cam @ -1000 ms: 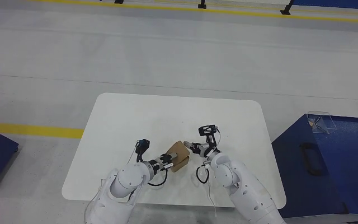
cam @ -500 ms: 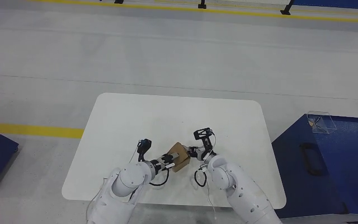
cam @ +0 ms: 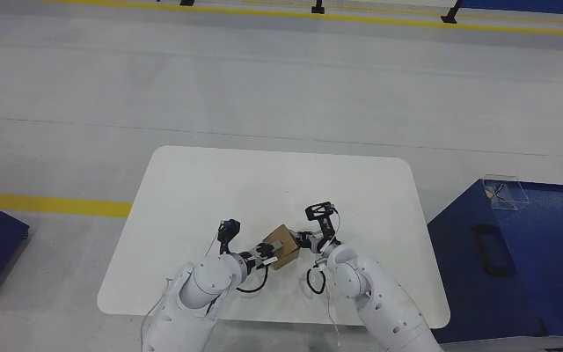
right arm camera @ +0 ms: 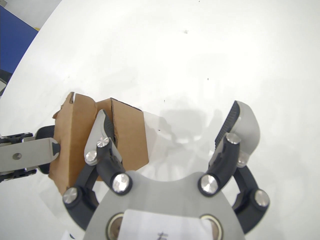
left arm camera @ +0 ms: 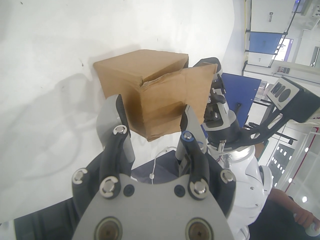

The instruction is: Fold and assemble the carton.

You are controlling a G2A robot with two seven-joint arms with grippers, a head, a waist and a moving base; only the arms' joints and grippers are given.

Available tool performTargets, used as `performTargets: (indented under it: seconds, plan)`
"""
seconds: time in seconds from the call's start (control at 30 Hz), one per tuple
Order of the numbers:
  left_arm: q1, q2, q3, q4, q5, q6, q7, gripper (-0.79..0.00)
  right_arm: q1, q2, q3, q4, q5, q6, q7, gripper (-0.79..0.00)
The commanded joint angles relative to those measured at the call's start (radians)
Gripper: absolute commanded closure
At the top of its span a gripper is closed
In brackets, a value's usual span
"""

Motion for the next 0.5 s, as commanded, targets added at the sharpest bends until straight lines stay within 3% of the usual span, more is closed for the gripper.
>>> performTargets:
  seconds: [0.0,0.47]
  plan:
    - [-0.004,0.0,0.005,0.003,0.001,0.006,0.006,-0.382,-0.002,0.0,0.006,-0.001,0.002,-0.003,0.001,-0.785]
    - [-0.024,0.002,0.026,0.027,-0.007,0.027,0.024,-0.406,-0.011,-0.001,0.045,0.001,0.023,-0.012,-0.003,-0.785]
